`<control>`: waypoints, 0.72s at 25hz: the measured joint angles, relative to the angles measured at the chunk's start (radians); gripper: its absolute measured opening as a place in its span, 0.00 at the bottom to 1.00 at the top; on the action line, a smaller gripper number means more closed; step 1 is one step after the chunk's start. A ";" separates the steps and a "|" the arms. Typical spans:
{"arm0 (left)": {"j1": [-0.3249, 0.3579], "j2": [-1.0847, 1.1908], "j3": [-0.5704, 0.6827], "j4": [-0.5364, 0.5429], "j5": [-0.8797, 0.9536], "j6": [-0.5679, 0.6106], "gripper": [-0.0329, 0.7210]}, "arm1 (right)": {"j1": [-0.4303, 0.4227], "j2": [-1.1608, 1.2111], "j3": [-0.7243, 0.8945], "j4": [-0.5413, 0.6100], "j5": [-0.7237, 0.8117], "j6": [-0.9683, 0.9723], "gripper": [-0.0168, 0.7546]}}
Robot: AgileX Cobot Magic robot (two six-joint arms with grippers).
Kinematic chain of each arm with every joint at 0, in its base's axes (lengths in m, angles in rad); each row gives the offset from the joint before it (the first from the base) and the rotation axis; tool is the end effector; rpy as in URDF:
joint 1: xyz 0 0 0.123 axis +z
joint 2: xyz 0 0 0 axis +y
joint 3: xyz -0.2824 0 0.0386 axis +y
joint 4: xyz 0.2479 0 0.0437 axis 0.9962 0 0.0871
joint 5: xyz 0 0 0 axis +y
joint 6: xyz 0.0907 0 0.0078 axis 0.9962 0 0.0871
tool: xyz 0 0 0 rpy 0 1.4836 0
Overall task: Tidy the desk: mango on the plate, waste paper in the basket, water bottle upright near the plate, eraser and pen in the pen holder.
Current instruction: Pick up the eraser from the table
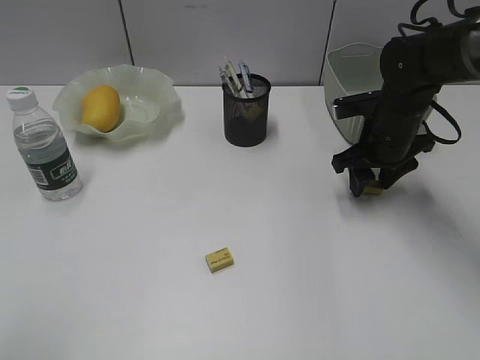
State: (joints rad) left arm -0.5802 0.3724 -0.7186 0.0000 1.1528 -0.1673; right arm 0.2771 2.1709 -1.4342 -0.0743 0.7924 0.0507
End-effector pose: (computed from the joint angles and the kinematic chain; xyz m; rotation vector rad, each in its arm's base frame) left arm 0.0316 -0.0207 0.3268 0.4757 2.2715 -0.3842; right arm 0.4014 0.1092 0.1099 -0.4121 2.9765 -0.0518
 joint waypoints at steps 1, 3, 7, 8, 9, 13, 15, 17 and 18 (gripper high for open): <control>0.000 0.000 0.000 0.000 0.000 0.000 0.45 | 0.000 0.000 0.000 0.000 0.000 0.001 0.64; 0.000 0.000 0.000 0.000 0.000 0.000 0.45 | 0.000 0.000 0.000 0.000 -0.001 0.001 0.65; 0.000 0.000 0.000 0.000 0.000 0.000 0.45 | 0.000 0.002 0.000 -0.001 -0.001 0.010 0.66; 0.000 0.000 0.000 0.000 0.000 0.000 0.45 | 0.000 0.002 0.000 -0.005 0.000 0.019 0.66; 0.000 0.000 0.000 0.000 0.000 0.000 0.45 | 0.000 0.002 0.000 -0.012 0.000 0.026 0.66; 0.000 0.000 0.000 0.000 0.000 0.000 0.45 | 0.000 0.005 0.000 -0.035 -0.006 0.047 0.66; 0.000 0.000 0.000 0.000 0.000 0.000 0.45 | 0.000 0.005 0.000 -0.051 -0.012 0.062 0.64; 0.000 0.000 0.000 0.000 0.000 0.000 0.44 | 0.000 0.005 0.000 -0.064 -0.013 0.073 0.60; 0.000 0.000 0.000 0.000 0.000 0.000 0.44 | 0.000 0.005 0.000 -0.070 -0.013 0.075 0.57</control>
State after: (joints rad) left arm -0.5802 0.3724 -0.7186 0.0000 1.1528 -0.1673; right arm 0.2771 2.1762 -1.4342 -0.1447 0.7791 0.1259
